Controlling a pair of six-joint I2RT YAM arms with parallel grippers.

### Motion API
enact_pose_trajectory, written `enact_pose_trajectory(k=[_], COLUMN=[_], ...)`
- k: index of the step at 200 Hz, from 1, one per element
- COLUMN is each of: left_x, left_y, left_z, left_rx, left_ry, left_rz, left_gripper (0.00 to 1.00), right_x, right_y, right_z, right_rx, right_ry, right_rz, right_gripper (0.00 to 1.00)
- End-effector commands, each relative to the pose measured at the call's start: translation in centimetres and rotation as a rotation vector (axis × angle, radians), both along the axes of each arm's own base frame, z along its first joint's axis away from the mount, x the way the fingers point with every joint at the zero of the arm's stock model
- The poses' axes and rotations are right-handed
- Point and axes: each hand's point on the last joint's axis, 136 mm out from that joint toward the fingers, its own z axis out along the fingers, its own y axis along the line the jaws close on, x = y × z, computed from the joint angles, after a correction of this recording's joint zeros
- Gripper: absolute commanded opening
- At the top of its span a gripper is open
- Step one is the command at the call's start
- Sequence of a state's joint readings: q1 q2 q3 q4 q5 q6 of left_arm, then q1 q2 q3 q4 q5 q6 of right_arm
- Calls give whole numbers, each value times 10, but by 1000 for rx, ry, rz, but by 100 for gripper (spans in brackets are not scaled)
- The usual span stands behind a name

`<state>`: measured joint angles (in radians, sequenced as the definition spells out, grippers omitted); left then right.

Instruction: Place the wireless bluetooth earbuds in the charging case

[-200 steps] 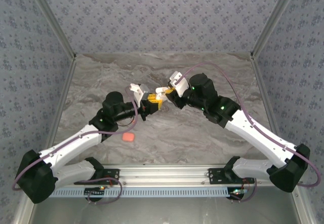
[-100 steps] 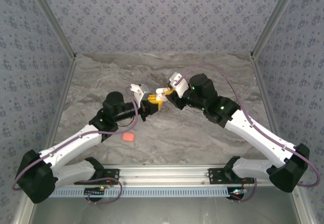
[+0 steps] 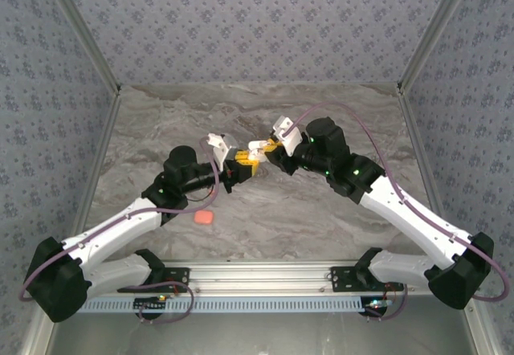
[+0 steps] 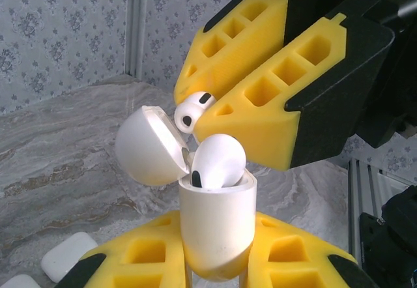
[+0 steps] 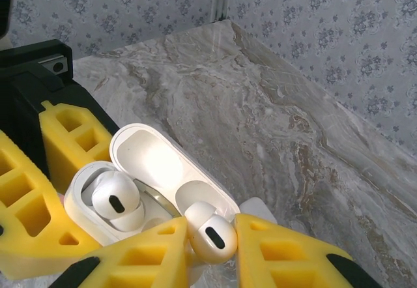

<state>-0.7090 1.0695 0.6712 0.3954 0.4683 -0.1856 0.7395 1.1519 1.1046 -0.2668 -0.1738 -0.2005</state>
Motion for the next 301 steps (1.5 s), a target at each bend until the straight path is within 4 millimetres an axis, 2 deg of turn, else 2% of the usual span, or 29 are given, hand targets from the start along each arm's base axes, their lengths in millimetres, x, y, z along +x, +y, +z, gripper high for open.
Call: enact_pose_trajectory(k=[1, 228, 280, 301], left_x=[-2, -1, -3, -4], left_y=[2, 2, 2, 2], left_z=[33, 28, 31, 32], left_rx=[-87, -82, -106, -109], left_ry=[-82, -79, -94, -98], left_rz=[4, 8, -2, -6], left_gripper=[0, 0, 0, 0], right_x=[-21, -30, -31, -28], right_y=[8, 10, 8, 5], right_z=[-10, -9, 6, 17], right_rx=[5, 41, 82, 104], right_ry=[51, 90, 84, 83], right_rz=[105, 171, 179, 168], right_gripper=[24, 28, 33, 39])
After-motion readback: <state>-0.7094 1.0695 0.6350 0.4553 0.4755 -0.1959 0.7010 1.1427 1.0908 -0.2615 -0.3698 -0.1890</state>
